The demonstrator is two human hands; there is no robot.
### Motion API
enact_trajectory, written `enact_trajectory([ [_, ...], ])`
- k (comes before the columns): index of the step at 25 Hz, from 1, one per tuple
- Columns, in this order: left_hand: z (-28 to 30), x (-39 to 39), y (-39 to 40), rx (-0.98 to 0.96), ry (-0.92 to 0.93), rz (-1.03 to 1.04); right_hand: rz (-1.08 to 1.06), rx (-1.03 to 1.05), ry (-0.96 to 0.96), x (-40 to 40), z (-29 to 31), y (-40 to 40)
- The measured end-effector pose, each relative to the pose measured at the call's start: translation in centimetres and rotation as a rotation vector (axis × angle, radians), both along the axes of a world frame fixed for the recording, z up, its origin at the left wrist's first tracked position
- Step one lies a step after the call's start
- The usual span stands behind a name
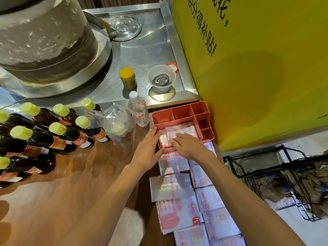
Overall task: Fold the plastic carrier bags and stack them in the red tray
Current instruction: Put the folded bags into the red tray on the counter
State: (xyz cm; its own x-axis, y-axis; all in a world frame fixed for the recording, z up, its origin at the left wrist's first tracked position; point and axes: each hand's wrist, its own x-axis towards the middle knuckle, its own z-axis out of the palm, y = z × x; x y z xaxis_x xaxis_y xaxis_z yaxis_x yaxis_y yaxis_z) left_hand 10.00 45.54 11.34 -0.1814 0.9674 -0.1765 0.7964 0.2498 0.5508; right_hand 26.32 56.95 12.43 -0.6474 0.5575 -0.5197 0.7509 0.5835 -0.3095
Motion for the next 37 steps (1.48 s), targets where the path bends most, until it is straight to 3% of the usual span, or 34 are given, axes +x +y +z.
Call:
enact_trajectory([
  [5,-0.7,0.0,-0.1,-0.010,0.032,-0.047,0.014,-0.067,-0.040,-0.1,0.2,0.5],
  [9,0.2,-0.4,0.3,-0.029,0.117,-0.120,-0.129,-0.070,0.160,1.3,1.3,0.8],
  [15,2.3,3.4,-2.0,0.079,0.085,-0.134,-0.357,-0.004,0.399,8.6,3.0,-0.3],
  [21,1.7,8.0,-6.7,0.041,0.036,-0.178,-0.550,-0.062,0.375,16.4,2.6,-5.7],
  [25,0.4,9.9,-10.7,-0.090,0.024,-0.115,-0.592,-0.103,0.338,20.3,1.9,-10.4],
  [31,-1.1,11.7,-15.8,-0.176,-0.192,0.112,-0.701,-0.119,0.229,24.3,-0.9,-16.0],
  [37,-3.2,10.2,-15.6,-0.206,-0.346,0.360,-0.841,-0.212,0.292,21.5,-1.9,-16.8],
])
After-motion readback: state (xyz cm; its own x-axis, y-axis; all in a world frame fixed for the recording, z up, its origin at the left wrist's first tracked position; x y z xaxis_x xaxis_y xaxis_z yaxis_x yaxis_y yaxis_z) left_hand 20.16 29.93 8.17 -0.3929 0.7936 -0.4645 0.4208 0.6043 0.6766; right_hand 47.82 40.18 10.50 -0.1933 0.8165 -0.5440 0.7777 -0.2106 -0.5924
